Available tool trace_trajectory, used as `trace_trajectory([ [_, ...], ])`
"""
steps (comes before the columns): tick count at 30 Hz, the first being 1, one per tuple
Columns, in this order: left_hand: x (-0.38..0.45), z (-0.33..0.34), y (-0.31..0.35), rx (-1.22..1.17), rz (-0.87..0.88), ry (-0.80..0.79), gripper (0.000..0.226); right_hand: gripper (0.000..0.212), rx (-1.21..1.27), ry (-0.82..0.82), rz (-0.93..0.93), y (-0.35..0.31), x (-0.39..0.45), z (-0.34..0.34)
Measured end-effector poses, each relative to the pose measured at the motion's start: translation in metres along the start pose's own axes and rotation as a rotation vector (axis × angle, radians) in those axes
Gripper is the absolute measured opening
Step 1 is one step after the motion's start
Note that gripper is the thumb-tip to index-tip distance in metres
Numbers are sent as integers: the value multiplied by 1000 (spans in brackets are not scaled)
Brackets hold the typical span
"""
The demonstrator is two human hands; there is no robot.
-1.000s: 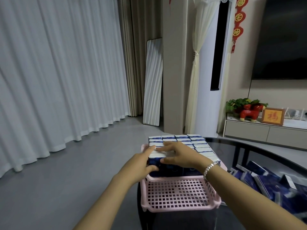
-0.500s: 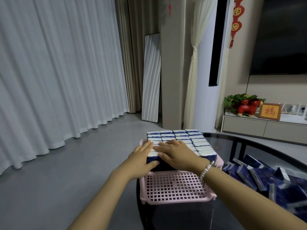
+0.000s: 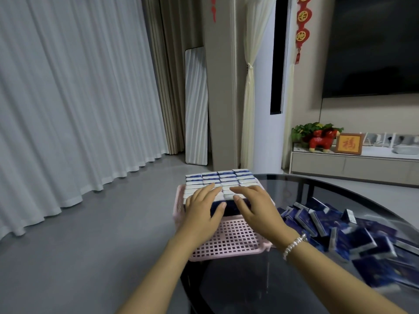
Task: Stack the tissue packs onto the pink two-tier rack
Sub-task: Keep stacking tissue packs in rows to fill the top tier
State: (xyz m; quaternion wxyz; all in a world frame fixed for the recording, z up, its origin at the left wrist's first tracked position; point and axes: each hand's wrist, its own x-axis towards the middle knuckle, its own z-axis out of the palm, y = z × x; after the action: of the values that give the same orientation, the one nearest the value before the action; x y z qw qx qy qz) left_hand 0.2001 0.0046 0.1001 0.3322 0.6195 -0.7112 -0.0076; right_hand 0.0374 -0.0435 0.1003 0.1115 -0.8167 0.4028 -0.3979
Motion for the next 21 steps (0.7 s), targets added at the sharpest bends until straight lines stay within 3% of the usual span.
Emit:
trace_trajectory([
  [6,-6,55,59,-76,105,19,39,26,-29,104,93,44,-51,-40],
  [11,-10,116,98,-184,101,-89,38,23,-88,130,235,102,-90,-62],
  [17,-1,190,120,-243,17,-228,40,24,-181,116,383,169,-120,-79],
  [21,9,224,124,-212,-79,-238,46,30,-277,84,422,203,-127,-78],
])
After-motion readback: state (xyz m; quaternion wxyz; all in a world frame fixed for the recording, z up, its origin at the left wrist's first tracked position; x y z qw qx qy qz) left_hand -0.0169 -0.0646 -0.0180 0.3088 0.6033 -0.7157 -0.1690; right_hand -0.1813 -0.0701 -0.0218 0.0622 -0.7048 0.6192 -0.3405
